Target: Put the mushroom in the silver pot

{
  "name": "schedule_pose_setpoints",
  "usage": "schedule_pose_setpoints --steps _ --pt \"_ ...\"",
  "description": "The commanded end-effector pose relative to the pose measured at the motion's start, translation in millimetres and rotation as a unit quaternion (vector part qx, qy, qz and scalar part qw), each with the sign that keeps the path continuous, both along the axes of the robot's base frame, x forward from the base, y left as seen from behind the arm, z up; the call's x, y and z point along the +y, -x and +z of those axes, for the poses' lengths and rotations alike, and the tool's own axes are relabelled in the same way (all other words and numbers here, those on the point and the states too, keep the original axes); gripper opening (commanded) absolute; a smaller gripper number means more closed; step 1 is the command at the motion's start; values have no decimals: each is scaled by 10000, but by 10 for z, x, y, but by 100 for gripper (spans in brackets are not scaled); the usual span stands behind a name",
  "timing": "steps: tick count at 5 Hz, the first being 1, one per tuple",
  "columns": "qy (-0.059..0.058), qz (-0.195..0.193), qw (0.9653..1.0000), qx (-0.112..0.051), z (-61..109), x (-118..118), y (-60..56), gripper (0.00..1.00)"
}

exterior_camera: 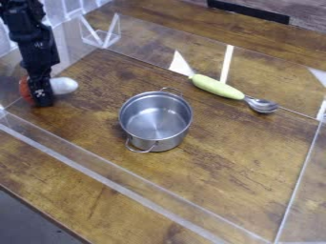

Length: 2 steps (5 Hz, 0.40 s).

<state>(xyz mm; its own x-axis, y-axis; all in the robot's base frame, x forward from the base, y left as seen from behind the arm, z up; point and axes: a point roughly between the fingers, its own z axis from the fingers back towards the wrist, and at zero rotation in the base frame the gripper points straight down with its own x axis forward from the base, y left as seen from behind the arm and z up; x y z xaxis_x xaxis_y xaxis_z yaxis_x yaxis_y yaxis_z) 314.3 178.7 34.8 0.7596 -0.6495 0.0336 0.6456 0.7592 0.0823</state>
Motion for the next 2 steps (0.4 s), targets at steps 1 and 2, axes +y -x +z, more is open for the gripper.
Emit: schedule_pose_setpoints --steps 1,2 --pt "-58 375 9988 -310 150 98 -147 0" --pt "11 656 9972 -352 129 110 -242 0"
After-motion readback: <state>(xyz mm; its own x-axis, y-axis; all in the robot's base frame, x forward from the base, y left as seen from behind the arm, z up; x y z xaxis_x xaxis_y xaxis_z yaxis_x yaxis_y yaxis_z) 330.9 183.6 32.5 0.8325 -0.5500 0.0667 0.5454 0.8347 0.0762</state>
